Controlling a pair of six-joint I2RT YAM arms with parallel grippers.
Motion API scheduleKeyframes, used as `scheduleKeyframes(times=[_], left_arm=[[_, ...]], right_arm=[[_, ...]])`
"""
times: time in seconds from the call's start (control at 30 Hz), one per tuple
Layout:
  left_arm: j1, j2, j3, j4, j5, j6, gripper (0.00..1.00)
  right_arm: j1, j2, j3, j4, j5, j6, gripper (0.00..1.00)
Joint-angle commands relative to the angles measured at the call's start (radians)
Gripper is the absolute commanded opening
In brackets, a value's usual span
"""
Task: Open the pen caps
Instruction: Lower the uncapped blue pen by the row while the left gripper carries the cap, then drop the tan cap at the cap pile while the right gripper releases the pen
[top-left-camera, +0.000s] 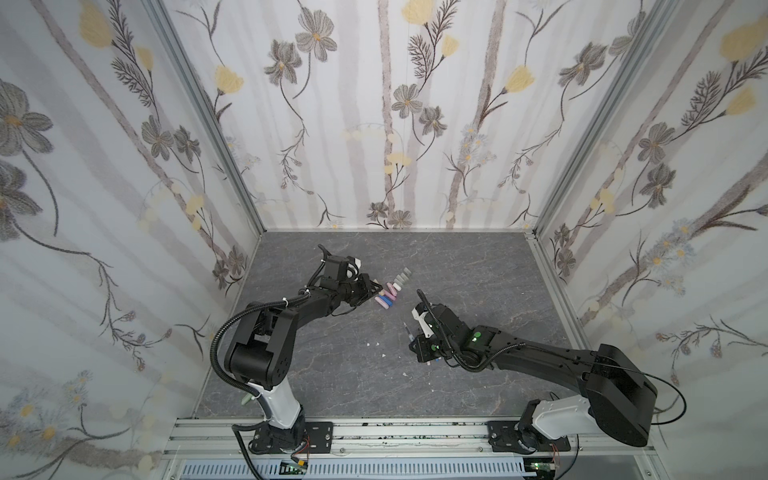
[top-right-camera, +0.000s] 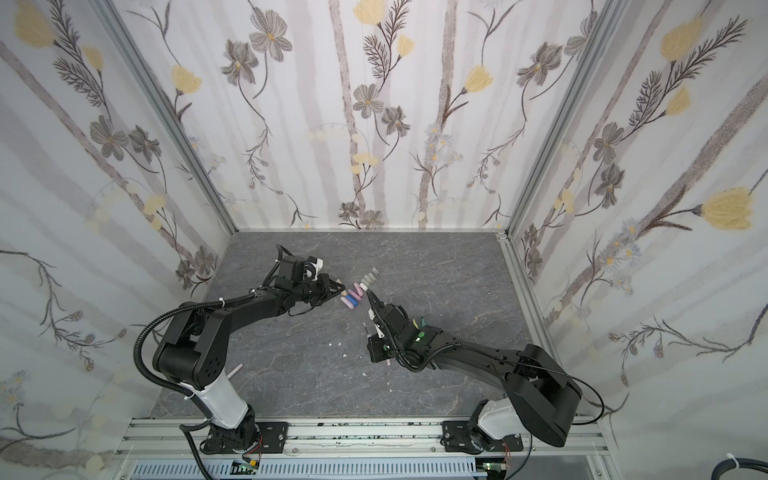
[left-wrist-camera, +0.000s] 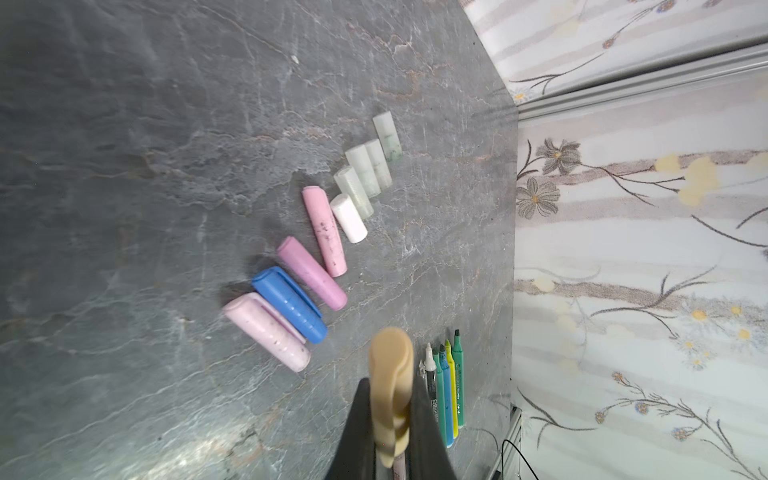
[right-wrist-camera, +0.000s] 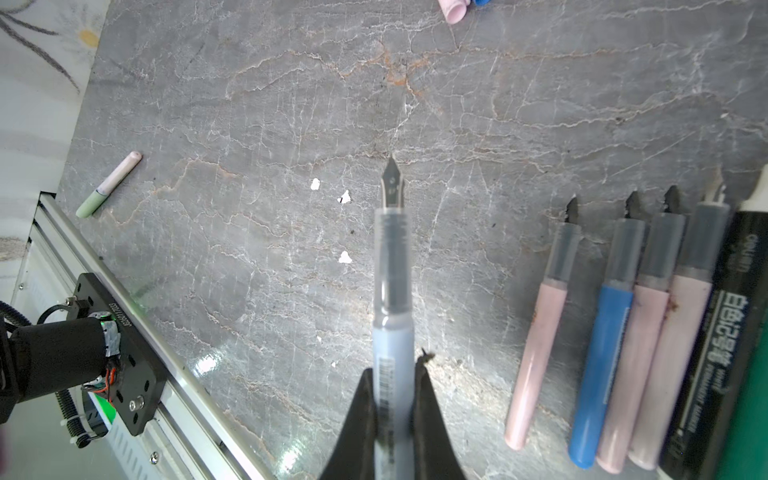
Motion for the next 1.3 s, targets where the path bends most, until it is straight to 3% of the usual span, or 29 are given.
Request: scheduleKeyframes(times=[0.0,0.43,0.77,1.27], left_arm=[[0.027,-0.03,-0.047,-0.017,-0.003,0.032,0.0],[0.075,-0.08,-0.264,0.086,0.018,0.012,0.0],[0.07,-0.019,-0.272,0.165,0.043,-0.024,0.0],[0.068,0.001,-0.262,0.184,0.05,-0.035,0.0]], right_arm=[[0.016,0.027,0.017,-0.002,0.053,0.048,0.0],[0.088,0.216,0.158,-0.205,0.317,0.183,0.01],[0.093,0.261,0.174,-0.224,0.354,0.209,0.04],[0.098,0.309,0.191,-0.246,0.381,0.213,0.19]])
